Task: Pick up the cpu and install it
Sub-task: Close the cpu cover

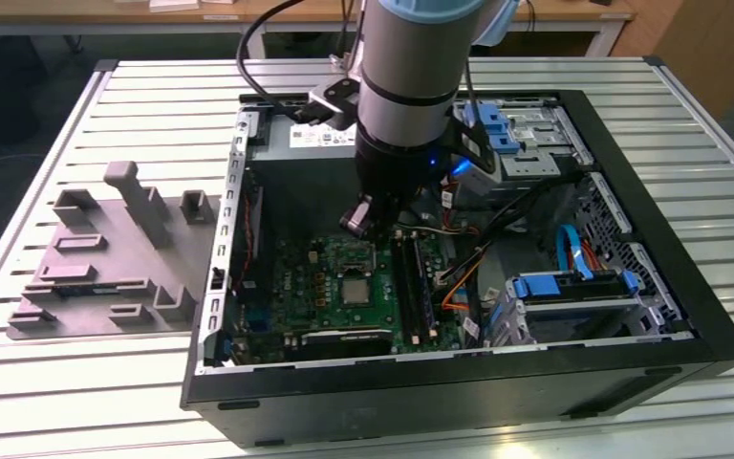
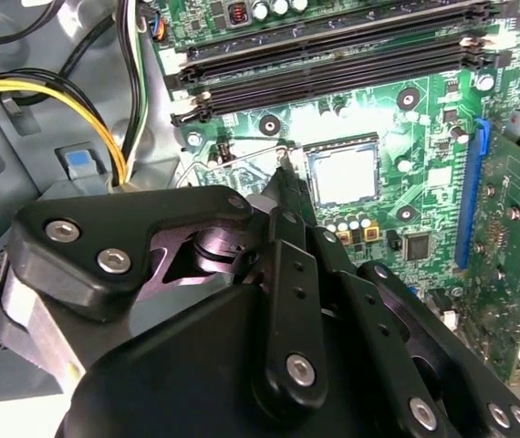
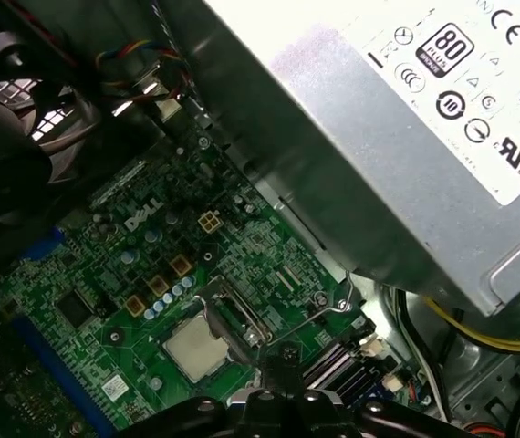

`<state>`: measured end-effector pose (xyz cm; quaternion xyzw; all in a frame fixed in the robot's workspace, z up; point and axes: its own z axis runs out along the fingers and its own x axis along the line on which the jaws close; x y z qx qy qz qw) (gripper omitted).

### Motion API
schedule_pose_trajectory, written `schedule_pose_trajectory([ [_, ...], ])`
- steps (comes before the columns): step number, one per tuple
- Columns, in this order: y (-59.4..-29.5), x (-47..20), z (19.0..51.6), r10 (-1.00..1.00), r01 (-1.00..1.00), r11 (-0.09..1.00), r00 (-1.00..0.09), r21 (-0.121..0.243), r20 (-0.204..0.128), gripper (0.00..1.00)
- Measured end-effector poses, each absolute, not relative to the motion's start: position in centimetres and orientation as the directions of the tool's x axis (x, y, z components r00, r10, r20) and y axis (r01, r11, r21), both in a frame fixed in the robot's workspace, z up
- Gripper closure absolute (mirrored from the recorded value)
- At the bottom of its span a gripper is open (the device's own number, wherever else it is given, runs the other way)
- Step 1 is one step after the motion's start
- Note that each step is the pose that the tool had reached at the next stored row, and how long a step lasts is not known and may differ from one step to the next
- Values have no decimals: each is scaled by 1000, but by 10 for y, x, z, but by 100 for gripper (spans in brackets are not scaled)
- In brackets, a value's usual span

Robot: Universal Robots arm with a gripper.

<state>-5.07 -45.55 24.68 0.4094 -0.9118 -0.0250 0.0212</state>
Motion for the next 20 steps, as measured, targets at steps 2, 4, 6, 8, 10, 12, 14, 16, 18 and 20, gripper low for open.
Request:
schedule_pose_trajectory([
  [2,-456,-51,247,-748,-746,664,-664,61,20,89],
  [4,-456,-51,247,-748,-746,664,-664,59,23,89],
  [6,-457,-51,247,-748,-746,664,-663,55,27,89],
  [8,-457,-51,246,-748,-746,664,-663,52,31,89],
  [10,-457,-51,246,-748,-746,664,-663,46,37,89],
  [12,-458,-51,246,-748,-747,664,-663,41,43,89],
  [14,-458,-51,246,-748,-747,664,-662,36,49,89],
  [16,-459,-51,246,-748,-747,664,-662,33,52,89],
  [18,-460,-52,246,-748,-748,663,-661,33,51,89],
  [20,-462,-55,245,-749,-749,662,-660,33,51,89],
])
